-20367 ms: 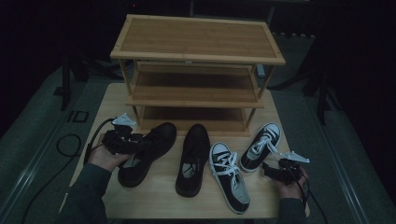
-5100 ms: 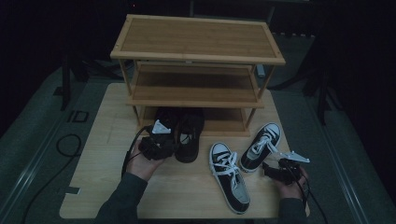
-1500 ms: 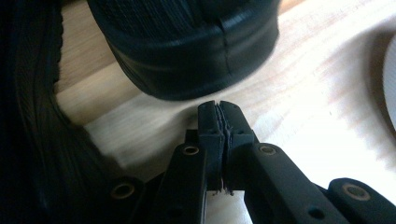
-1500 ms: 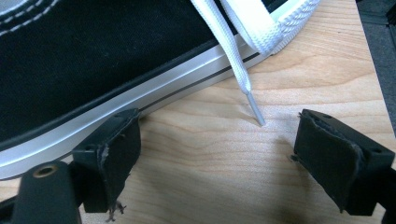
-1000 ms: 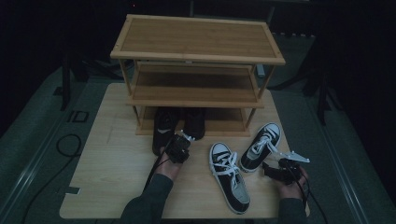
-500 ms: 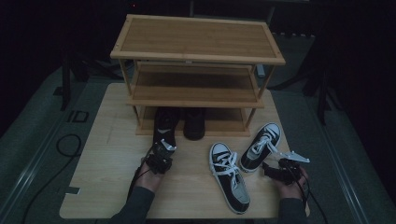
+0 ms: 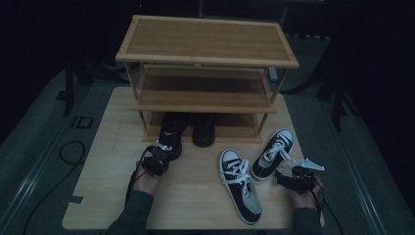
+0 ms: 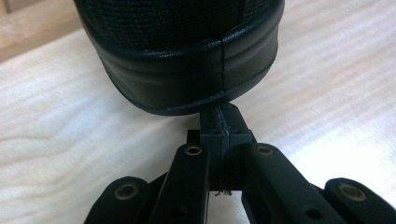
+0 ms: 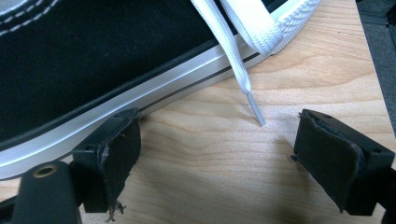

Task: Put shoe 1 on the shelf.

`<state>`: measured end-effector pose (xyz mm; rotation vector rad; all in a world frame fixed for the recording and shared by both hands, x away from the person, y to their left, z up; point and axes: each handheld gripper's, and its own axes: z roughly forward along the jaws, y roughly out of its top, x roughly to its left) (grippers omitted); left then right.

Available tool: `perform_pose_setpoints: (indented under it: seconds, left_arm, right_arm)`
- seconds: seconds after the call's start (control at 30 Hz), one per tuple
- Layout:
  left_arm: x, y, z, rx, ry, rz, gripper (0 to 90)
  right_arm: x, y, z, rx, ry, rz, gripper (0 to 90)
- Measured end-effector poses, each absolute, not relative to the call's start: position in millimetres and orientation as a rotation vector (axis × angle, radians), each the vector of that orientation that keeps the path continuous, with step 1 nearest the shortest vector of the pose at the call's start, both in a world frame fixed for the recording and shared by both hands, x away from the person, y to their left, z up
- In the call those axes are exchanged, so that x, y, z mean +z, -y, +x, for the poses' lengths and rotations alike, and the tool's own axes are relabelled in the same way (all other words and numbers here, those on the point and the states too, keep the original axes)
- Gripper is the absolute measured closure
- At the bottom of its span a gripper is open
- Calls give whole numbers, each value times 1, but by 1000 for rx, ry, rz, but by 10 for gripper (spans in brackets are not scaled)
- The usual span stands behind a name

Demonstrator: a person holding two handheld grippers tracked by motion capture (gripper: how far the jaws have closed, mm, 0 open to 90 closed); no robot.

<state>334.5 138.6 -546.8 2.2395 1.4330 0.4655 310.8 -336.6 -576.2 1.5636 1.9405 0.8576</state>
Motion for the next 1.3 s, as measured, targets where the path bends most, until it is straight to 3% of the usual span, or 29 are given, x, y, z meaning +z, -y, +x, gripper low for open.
perform_pose_setpoints:
  seconds: [0.5, 1.3]
  left_arm:
    - [-537, -136, 365, 465, -1450, 2231, 900]
    - [-542, -99, 394, 377, -1407, 2319, 899]
  right_arm:
    - [-576, 336, 311, 858, -1940, 1565, 143]
    - [-576, 336, 311, 858, -1940, 1565, 144]
